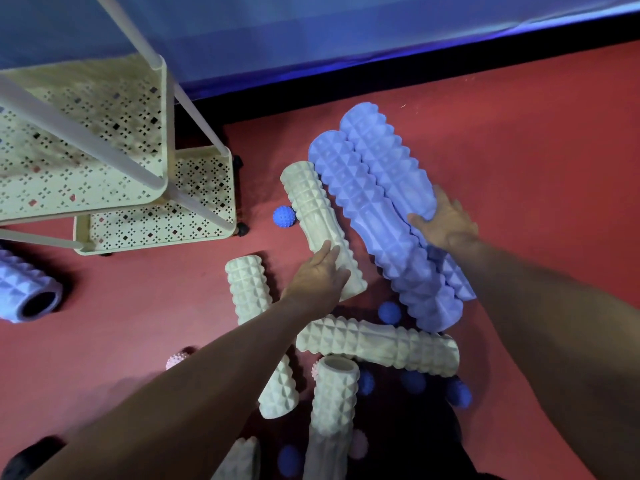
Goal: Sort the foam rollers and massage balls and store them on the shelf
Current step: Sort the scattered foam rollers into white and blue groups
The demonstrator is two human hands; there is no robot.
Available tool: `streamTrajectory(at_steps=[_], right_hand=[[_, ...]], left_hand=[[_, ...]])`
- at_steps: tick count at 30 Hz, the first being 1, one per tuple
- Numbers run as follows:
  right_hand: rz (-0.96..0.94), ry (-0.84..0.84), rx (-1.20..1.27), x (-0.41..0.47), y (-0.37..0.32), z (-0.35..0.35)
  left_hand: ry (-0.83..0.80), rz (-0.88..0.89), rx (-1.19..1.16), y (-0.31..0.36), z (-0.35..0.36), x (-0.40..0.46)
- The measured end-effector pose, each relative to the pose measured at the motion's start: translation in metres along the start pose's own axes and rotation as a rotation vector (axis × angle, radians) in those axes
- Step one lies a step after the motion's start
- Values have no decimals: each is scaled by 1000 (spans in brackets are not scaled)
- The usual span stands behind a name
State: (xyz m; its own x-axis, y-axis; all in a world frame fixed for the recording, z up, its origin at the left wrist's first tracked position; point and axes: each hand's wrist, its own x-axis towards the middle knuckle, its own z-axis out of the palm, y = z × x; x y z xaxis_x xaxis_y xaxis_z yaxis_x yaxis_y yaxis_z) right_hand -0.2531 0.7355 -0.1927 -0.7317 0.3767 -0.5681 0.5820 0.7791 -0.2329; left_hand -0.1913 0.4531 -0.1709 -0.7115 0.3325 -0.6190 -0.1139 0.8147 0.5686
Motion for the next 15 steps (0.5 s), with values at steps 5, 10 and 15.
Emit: streamTrajectory(at_steps=[5,10,15], right_hand=[[-154,231,-87,-56,-18,6],[-448,136,-117,-149,-83,28],[-645,43,-163,-236,-180,50]], left_hand=[[62,3,36,3,-23,-17],[144,21,116,-31,-57,-79],[182,-39,266,-111,-116,-174]])
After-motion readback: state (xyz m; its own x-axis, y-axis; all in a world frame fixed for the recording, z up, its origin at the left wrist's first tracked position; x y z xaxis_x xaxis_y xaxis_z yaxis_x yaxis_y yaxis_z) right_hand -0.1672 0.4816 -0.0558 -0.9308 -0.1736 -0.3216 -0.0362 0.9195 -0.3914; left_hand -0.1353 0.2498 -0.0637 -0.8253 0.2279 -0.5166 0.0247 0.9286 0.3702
